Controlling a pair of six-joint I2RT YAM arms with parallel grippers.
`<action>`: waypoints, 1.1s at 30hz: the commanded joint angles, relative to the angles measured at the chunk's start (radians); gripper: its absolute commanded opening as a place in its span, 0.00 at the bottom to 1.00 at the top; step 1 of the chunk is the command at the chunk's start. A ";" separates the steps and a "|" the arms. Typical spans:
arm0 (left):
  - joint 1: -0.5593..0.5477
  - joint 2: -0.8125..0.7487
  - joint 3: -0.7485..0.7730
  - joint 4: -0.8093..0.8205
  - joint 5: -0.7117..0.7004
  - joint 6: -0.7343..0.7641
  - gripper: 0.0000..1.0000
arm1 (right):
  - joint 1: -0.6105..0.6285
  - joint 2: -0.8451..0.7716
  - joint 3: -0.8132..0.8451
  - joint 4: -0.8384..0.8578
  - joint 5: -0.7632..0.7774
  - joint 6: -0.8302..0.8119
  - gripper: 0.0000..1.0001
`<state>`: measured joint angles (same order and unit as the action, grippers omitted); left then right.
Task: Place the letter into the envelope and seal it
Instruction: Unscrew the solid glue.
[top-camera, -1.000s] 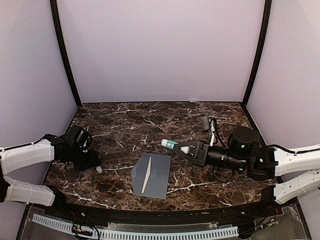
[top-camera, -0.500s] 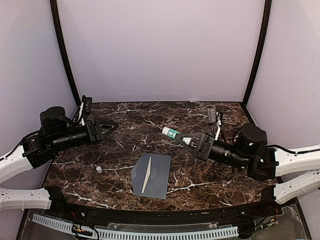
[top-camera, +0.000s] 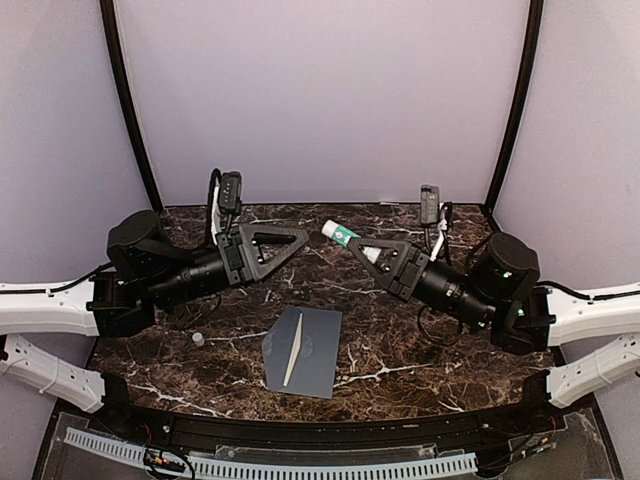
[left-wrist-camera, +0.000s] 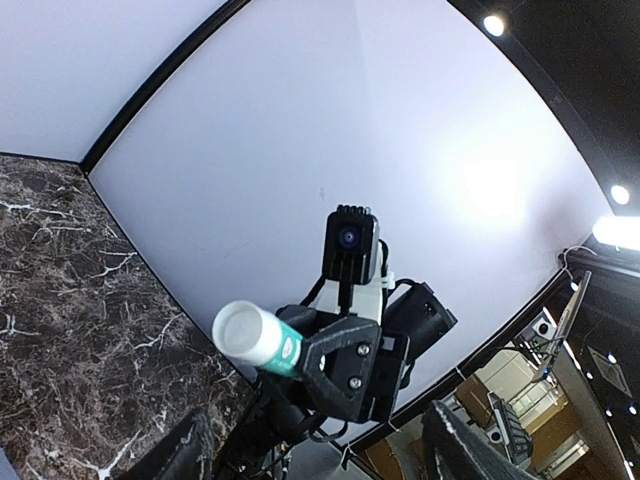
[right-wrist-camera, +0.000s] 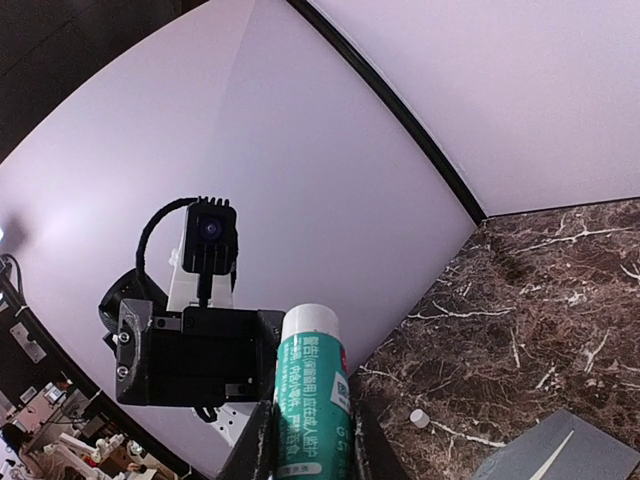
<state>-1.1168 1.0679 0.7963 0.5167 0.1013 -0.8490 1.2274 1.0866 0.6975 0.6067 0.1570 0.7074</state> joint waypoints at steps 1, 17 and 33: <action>-0.020 0.077 0.082 0.069 -0.035 -0.059 0.71 | 0.014 0.023 0.052 0.039 0.016 -0.034 0.00; -0.026 0.204 0.179 0.000 -0.054 -0.167 0.69 | 0.021 0.053 0.064 0.031 -0.018 -0.059 0.00; -0.026 0.213 0.173 -0.008 -0.074 -0.206 0.11 | 0.021 0.045 0.077 -0.065 -0.008 -0.075 0.05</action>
<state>-1.1374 1.3067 0.9745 0.5125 0.0433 -1.0859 1.2427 1.1435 0.7483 0.5842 0.1394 0.6437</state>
